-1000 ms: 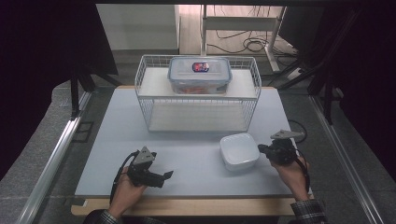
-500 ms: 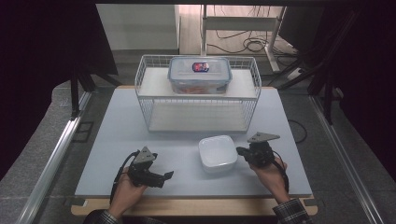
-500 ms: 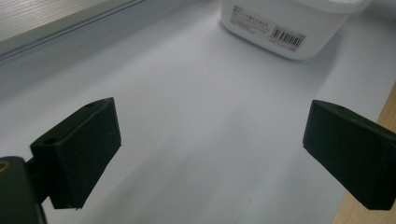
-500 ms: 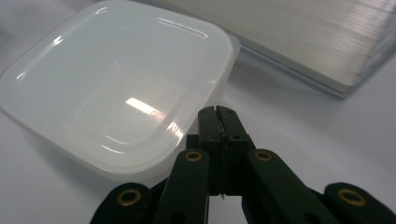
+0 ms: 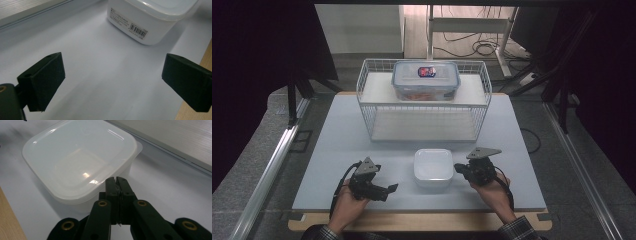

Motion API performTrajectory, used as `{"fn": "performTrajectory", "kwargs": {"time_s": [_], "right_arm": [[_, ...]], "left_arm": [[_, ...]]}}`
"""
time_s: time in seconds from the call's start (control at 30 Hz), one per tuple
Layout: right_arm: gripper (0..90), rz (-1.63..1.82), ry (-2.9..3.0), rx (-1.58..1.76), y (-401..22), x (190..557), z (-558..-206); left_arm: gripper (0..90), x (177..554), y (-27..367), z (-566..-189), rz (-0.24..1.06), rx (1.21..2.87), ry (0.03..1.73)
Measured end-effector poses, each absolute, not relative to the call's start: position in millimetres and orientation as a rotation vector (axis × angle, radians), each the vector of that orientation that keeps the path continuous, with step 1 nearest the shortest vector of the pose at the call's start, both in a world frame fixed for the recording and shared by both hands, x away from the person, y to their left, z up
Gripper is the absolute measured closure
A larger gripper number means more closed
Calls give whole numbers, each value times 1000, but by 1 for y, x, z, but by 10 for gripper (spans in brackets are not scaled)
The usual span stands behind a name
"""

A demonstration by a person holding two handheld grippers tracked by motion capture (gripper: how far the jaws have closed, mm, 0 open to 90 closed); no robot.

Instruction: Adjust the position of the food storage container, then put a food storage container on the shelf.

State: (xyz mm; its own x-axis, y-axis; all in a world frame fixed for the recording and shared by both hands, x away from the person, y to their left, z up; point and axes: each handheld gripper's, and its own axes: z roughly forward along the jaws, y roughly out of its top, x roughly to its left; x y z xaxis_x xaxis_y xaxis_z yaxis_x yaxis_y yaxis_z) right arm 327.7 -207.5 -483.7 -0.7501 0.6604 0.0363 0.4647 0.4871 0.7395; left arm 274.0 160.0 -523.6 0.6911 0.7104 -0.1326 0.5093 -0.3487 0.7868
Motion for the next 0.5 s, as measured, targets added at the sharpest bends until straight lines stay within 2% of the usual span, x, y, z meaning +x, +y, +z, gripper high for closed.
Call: {"fn": "performTrajectory", "kwargs": {"time_s": [0.37,0.5], "right_arm": [[434,1132,2442,1041,-229,331,-482],[309,1142,2442,1034,-231,332,-481]], "left_arm": [[50,274,159,-524,312,2055,937],[50,274,159,-525,307,2059,942]]}}
